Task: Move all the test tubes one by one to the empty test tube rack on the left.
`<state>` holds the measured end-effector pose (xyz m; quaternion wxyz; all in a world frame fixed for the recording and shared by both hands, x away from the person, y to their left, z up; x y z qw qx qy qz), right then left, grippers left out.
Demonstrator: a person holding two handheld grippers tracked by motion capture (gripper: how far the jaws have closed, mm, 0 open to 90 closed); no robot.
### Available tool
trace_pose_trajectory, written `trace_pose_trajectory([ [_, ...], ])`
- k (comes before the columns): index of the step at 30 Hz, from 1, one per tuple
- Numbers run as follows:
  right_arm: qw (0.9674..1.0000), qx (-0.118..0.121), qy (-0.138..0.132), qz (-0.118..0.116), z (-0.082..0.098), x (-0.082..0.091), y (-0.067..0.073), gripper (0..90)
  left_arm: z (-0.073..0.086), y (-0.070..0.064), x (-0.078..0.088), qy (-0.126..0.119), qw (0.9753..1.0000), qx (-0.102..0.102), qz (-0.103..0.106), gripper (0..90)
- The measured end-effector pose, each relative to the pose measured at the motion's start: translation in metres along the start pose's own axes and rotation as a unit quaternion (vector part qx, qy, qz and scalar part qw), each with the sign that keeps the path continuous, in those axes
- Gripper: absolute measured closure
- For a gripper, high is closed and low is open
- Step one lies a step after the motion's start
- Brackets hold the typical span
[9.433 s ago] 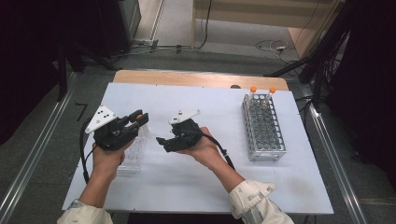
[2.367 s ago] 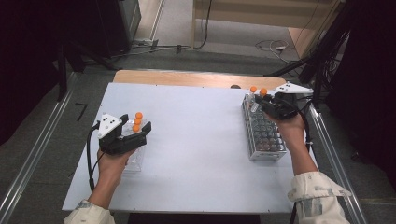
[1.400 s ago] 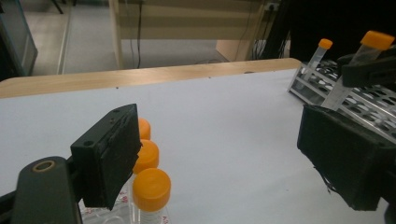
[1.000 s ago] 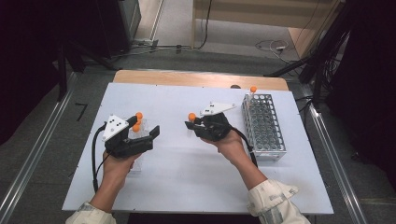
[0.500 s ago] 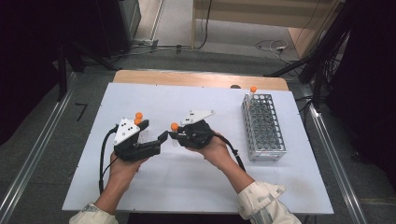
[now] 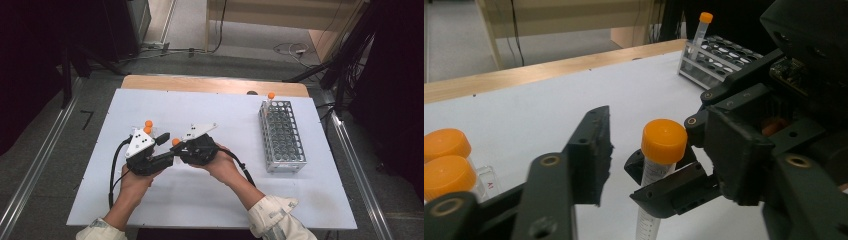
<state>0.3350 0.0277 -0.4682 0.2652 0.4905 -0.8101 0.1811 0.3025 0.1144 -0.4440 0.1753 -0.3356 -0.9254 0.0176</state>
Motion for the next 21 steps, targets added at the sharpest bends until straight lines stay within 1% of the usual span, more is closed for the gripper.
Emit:
trace_pose_trajectory([
  [4,1.0000,0.005,-0.003,-0.004,-0.0014,0.0002,0.0025,71.3,0.0005,-0.0008,-0.0001,0.001,1.0000,-0.001,0.004,56.7],
  [11,0.9999,0.002,-0.007,-0.009,-0.0032,0.0015,0.0048,71.3,0.0009,-0.0007,0.0004,0.000,1.0000,0.002,0.008,68.7],
  [16,0.9999,0.001,-0.007,-0.010,-0.0034,0.0016,0.0050,71.0,0.0003,-0.0008,0.0009,-0.002,1.0000,0.002,0.008,69.3],
  [17,0.9999,0.000,-0.006,-0.011,-0.0034,0.0018,0.0053,69.5,0.0000,-0.0010,0.0011,-0.003,1.0000,0.003,0.009,69.6],
  [18,0.9999,0.000,-0.008,-0.012,-0.0036,0.0019,0.0053,66.0,-0.0005,-0.0011,0.0016,-0.003,0.9999,0.002,0.009,69.6],
  [21,0.9999,0.005,-0.013,-0.006,-0.0045,0.0018,0.0052,48.8,-0.0044,0.0005,0.0055,-0.008,0.9999,0.000,0.008,69.7],
])
Point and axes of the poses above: each handheld gripper's, and its own axes: x roughly backward along the jaws, z roughly out of its underside, y roughly to its left, the point moved 7 cm from there along -x, roughly forward along the jaws, and after that the axes turned 6 degrees about z, right-handed, at the moved point
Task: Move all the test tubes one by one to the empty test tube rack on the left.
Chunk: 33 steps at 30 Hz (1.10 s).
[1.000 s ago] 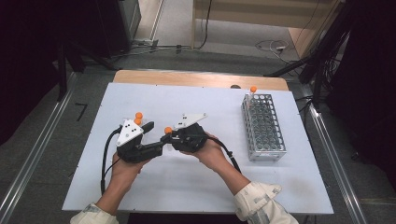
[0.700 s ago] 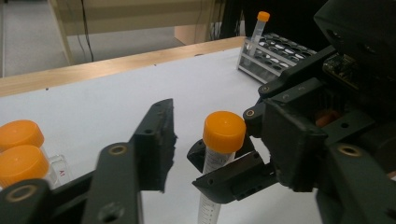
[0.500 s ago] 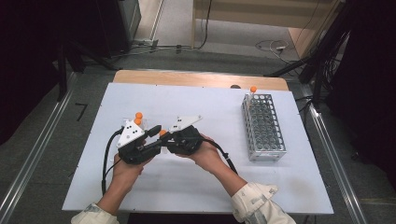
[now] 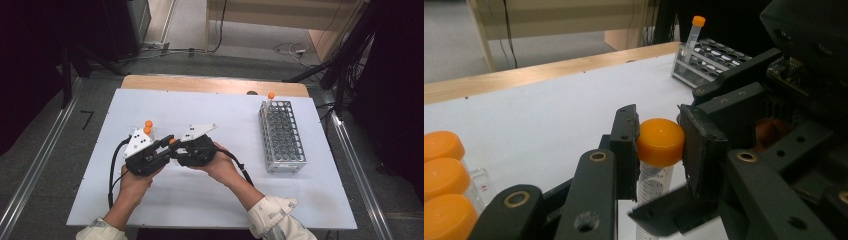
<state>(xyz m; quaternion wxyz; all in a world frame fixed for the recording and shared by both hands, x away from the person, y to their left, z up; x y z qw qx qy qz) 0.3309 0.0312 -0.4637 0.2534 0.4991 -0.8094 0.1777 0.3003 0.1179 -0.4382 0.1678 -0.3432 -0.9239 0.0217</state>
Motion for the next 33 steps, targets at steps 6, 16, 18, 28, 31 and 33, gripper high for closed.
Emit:
trace_pose_trajectory([
  [6,0.9993,-0.014,0.004,0.033,0.002,0.001,-0.010,29.1,-0.012,0.012,0.017,-0.013,0.9998,0.010,-0.009,69.7],
  [16,0.9947,-0.063,-0.010,0.080,0.010,0.024,-0.051,26.5,-0.026,0.031,0.047,-0.025,0.9985,-0.001,-0.049,69.6],
  [18,0.9928,-0.075,-0.014,0.091,0.012,0.031,-0.060,26.5,-0.026,0.034,0.049,-0.022,0.9984,0.001,-0.052,69.6],
  [28,0.9792,-0.119,-0.048,0.157,0.019,0.085,-0.111,26.8,-0.021,0.044,0.056,-0.020,0.9970,0.001,-0.074,69.5],
  [31,0.9735,-0.131,-0.059,0.178,0.023,0.103,-0.127,27.0,-0.019,0.048,0.057,-0.023,0.9964,0.002,-0.081,69.6],
  [33,0.9697,-0.138,-0.062,0.191,0.026,0.112,-0.136,27.4,-0.017,0.051,0.056,-0.021,0.9961,-0.001,-0.085,69.5],
])
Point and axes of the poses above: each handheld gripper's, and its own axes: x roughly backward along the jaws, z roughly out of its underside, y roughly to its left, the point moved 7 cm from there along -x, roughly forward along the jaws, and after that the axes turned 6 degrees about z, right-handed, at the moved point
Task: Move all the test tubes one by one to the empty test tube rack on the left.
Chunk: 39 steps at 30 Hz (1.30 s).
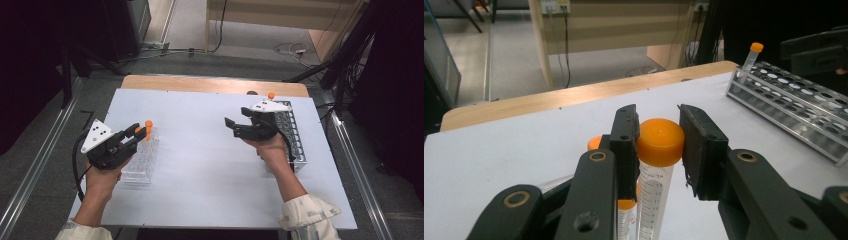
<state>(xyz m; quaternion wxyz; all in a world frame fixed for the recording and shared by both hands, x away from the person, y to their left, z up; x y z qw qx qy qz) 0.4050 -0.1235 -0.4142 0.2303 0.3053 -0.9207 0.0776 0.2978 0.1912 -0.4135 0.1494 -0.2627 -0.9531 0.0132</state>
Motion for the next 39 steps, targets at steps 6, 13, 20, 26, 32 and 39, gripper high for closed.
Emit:
trace_pose_trajectory([
  [6,0.9992,-0.019,-0.001,0.034,0.003,0.010,-0.032,27.6,0.004,0.002,-0.002,0.005,1.0000,-0.001,-0.003,69.5],
  [13,0.9976,-0.034,-0.003,0.060,0.005,0.014,-0.055,27.9,0.011,0.003,-0.003,0.008,1.0000,0.000,-0.003,69.4],
  [20,0.9947,-0.059,0.001,0.085,0.010,0.013,-0.079,27.9,0.028,0.003,-0.007,0.027,0.9995,-0.009,-0.015,69.2],
  [26,0.9933,-0.067,0.004,0.094,0.013,0.013,-0.087,28.1,0.043,0.003,-0.008,0.039,0.9991,-0.011,-0.013,68.6],
  [32,0.9923,-0.073,0.006,0.100,0.015,0.011,-0.093,28.2,0.048,0.001,-0.009,0.047,0.9987,-0.014,-0.014,66.2],
  [39,0.9905,-0.076,0.008,0.115,0.017,0.007,-0.100,28.2,0.044,0.000,-0.007,0.035,0.9994,-0.006,-0.005,49.4],
])
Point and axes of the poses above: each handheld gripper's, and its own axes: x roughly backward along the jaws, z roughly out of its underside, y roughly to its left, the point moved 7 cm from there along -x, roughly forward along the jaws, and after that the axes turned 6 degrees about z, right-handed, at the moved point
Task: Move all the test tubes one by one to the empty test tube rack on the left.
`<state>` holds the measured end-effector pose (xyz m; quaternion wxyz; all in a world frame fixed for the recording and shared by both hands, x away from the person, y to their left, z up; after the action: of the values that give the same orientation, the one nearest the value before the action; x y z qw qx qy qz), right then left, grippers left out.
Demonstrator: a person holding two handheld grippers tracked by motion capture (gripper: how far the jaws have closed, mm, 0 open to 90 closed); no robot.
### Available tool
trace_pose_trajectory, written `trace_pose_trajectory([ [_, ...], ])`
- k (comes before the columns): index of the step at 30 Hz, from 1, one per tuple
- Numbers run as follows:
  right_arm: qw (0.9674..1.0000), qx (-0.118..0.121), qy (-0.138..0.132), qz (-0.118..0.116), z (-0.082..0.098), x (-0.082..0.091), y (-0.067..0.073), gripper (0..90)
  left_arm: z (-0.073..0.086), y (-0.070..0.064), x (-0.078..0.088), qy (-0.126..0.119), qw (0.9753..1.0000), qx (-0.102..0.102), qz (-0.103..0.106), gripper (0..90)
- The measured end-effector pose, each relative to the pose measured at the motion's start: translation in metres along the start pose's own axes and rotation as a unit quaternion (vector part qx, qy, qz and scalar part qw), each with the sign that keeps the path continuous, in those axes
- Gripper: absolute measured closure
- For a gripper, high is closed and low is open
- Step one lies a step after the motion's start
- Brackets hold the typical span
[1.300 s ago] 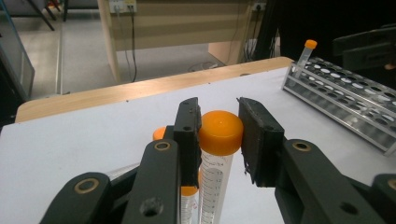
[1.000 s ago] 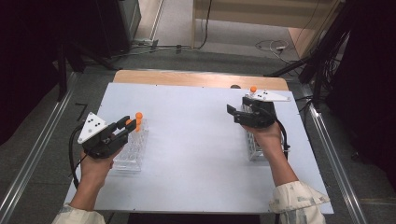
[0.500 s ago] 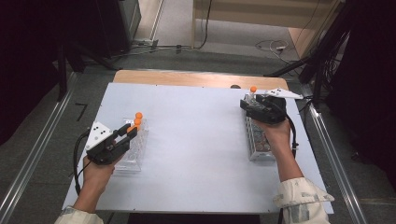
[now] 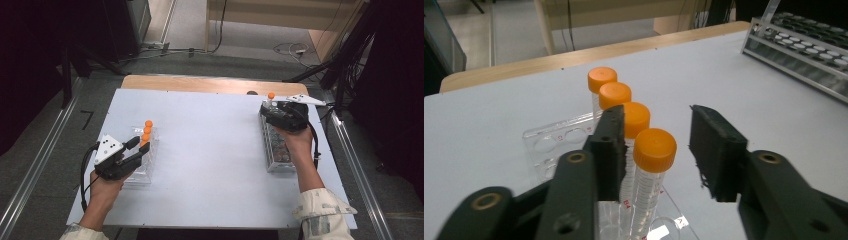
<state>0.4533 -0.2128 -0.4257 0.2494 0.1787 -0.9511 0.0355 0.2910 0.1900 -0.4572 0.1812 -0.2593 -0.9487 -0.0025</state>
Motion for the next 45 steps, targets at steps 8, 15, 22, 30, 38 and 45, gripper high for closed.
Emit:
trace_pose_trajectory([
  [8,0.9990,-0.010,0.004,0.042,0.004,-0.019,-0.018,29.1,-0.002,-0.008,-0.005,-0.013,0.9998,0.018,-0.002,28.8],
  [15,0.9971,0.000,0.024,0.073,0.004,-0.041,-0.030,31.7,0.000,-0.005,-0.008,-0.023,0.9988,0.039,-0.018,27.1],
  [22,0.9959,0.009,0.040,0.080,0.005,-0.064,-0.036,39.2,-0.001,-0.003,-0.006,-0.028,0.9987,0.036,-0.024,27.3],
  [30,0.9945,0.016,0.068,0.078,0.003,-0.078,-0.034,53.3,-0.001,-0.002,-0.005,-0.028,0.9987,0.036,-0.024,27.6],
  [38,0.9928,0.011,0.092,0.075,0.004,-0.086,-0.036,62.2,-0.001,-0.003,-0.005,-0.027,0.9988,0.035,-0.021,27.9],
  [45,0.9924,0.012,0.094,0.079,0.003,-0.087,-0.037,70.1,-0.002,-0.003,-0.004,-0.030,0.9986,0.036,-0.022,28.1],
])
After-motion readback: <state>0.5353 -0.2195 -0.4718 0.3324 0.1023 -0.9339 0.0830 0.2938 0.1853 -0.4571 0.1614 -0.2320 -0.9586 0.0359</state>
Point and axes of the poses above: each handheld gripper's, and its own axes: x roughly backward along the jaws, z roughly out of its underside, y roughly to its left, the point moved 7 cm from there along -x, roughly forward along the jaws, and after that the axes turned 6 degrees about z, right-handed, at the moved point
